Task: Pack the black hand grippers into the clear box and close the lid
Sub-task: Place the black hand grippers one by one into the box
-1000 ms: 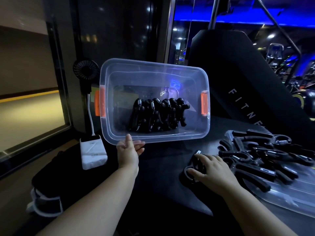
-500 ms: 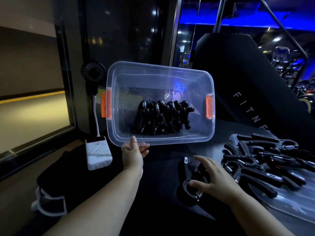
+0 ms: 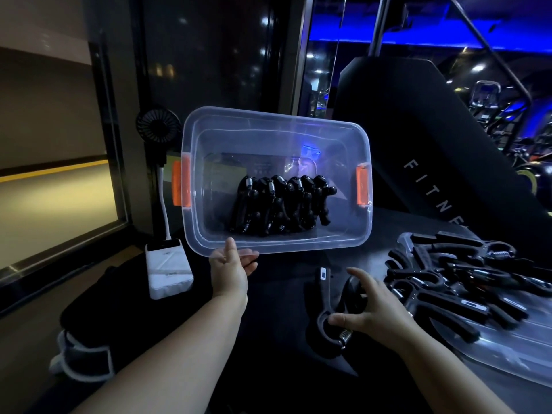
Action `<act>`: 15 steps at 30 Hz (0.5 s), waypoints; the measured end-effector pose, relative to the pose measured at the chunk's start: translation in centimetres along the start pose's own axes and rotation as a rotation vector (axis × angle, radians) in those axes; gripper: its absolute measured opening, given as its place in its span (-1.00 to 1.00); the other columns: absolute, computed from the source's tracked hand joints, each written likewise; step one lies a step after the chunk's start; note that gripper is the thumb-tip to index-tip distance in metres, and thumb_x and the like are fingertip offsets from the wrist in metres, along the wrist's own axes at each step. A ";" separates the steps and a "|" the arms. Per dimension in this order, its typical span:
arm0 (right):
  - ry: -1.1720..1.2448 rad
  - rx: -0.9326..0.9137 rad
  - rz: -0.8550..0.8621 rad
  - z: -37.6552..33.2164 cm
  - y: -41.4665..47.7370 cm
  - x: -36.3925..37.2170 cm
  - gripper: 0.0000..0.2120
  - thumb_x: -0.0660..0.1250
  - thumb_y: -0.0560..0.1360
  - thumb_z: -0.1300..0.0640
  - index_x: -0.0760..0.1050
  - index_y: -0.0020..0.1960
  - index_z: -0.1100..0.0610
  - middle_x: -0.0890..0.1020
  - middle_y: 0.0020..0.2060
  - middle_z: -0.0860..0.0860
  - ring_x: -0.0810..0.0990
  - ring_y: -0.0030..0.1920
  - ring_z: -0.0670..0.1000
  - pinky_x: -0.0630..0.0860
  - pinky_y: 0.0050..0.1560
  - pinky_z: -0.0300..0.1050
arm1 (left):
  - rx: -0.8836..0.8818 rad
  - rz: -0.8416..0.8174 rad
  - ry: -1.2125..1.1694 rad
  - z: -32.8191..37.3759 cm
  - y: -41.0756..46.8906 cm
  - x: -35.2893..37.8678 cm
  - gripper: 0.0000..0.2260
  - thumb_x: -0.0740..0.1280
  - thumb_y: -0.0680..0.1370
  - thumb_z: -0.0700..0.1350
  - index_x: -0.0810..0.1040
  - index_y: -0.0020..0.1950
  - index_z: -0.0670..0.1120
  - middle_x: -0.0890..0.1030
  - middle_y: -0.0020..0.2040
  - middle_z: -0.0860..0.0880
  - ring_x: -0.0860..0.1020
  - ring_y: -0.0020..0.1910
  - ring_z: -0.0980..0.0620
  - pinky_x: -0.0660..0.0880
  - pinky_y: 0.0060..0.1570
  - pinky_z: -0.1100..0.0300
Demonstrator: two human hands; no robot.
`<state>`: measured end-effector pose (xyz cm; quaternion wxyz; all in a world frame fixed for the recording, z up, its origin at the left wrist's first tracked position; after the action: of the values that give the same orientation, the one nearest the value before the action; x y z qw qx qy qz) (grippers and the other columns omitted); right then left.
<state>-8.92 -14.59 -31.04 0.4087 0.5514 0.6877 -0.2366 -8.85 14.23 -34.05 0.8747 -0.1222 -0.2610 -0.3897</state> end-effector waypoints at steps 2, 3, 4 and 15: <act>0.105 -0.043 0.027 -0.6 -0.2 -0.1 0.11 0.49 -0.06 -0.47 0.16 0.41 -0.28 0.31 0.29 -0.17 0.37 0.23 -0.16 0.36 0.14 -0.23 | 0.001 0.000 -0.001 0.0 0.1 0.0 -0.78 0.14 0.63 0.06 0.35 -0.06 -0.08 0.63 -0.33 -0.04 0.66 -0.31 0.06 0.51 -0.40 0.25; 0.140 -0.066 0.043 -1.0 -0.3 -0.1 0.08 0.52 -0.06 -0.43 0.16 0.38 -0.33 0.29 0.26 -0.22 0.39 0.19 -0.19 0.37 0.11 -0.25 | 0.002 0.001 0.000 0.0 0.1 0.0 -0.78 0.14 0.63 0.06 0.35 -0.06 -0.08 0.63 -0.33 -0.04 0.66 -0.31 0.06 0.51 -0.40 0.25; 0.169 -0.086 0.056 -1.4 -0.4 -0.1 0.05 0.54 -0.06 -0.40 0.15 0.35 -0.38 0.29 0.25 -0.25 0.44 0.15 -0.20 0.41 0.07 -0.26 | 0.003 0.001 0.001 -0.1 0.1 0.0 -0.78 0.14 0.63 0.06 0.35 -0.07 -0.08 0.63 -0.33 -0.04 0.66 -0.31 0.06 0.51 -0.40 0.25; 0.143 -0.236 0.084 -5.3 -1.6 -0.1 0.03 0.57 0.18 0.01 -0.02 0.36 -0.52 0.42 0.17 -0.35 0.51 0.08 -0.26 0.47 0.03 -0.34 | 0.002 0.005 -0.002 0.0 0.0 0.0 -0.80 0.13 0.63 0.05 0.34 -0.07 -0.06 0.63 -0.35 -0.02 0.65 -0.33 0.07 0.51 -0.41 0.26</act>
<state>-12.02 -11.00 -28.21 0.4300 0.5433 0.7146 -0.0968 -8.85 14.24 -34.03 0.8756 -0.1225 -0.2617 -0.3871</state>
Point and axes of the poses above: each hand's wrist, its own y-axis towards the middle knuckle, its own x-axis out of the palm, z = x × y, the point moved 7 cm from there along y, towards the middle knuckle
